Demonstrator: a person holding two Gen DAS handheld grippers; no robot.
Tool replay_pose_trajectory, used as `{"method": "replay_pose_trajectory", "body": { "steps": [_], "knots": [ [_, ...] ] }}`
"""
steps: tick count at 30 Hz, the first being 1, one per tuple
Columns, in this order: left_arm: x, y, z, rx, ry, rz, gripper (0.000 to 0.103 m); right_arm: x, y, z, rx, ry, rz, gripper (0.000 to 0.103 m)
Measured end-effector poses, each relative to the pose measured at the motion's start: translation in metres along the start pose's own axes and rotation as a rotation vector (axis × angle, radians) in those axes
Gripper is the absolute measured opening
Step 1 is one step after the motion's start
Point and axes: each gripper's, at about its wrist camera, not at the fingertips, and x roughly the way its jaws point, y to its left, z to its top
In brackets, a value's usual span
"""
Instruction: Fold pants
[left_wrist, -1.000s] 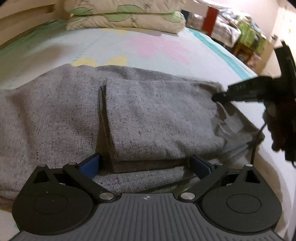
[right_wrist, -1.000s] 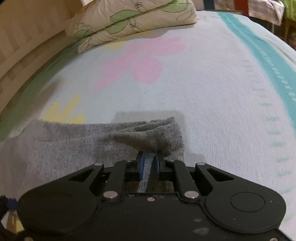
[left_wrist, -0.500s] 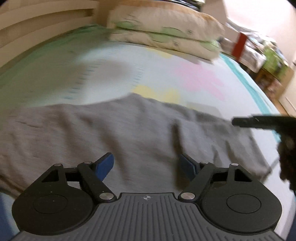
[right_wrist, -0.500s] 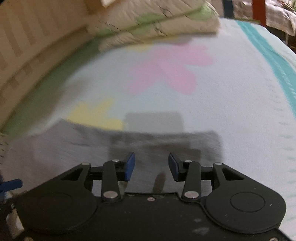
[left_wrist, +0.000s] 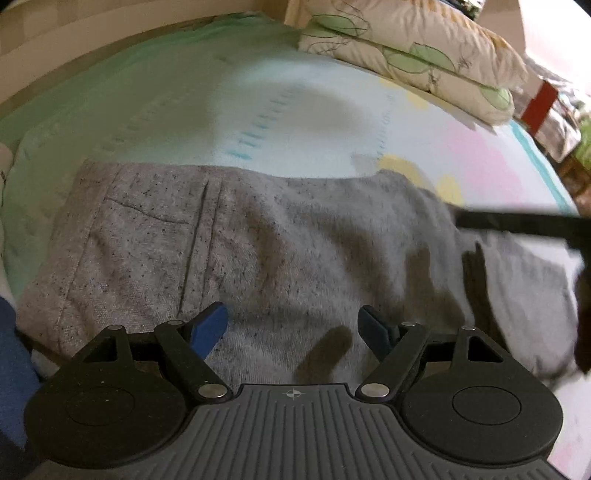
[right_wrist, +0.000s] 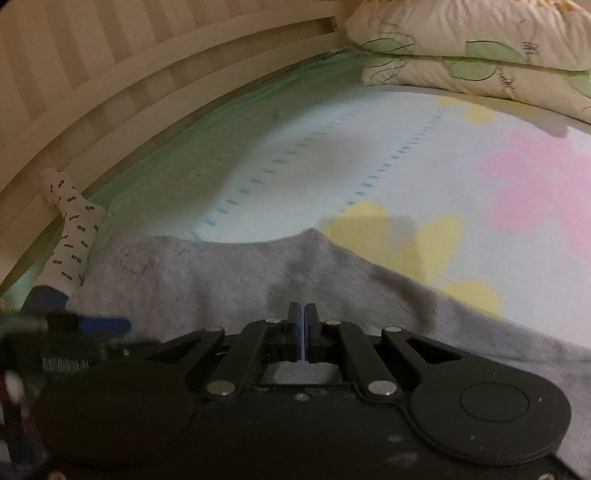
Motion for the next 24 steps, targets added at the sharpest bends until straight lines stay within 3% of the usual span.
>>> {"method": "replay_pose_trajectory", "body": {
  "steps": [8, 10, 13, 22, 24],
  "knots": [
    [-0.009, -0.002, -0.013, 0.011, -0.030, -0.002, 0.077, 0.066, 0.001, 0.032, -0.002, 0.061, -0.073, 0.007],
    [-0.009, 0.002, -0.013, -0.003, -0.033, -0.014, 0.077, 0.094, 0.001, 0.031, 0.005, 0.110, -0.113, 0.002],
    [-0.011, 0.005, -0.014, -0.024, -0.039, -0.027, 0.078, 0.110, -0.003, 0.041, 0.042, 0.084, -0.130, 0.000],
    [-0.016, 0.012, -0.014, -0.069, -0.050, -0.062, 0.078, 0.108, -0.005, 0.053, 0.034, 0.080, -0.124, 0.000],
    [-0.020, 0.020, -0.012, -0.112, -0.047, -0.101, 0.079, 0.092, 0.000, 0.049, 0.026, 0.054, -0.118, 0.009]
  ]
}}
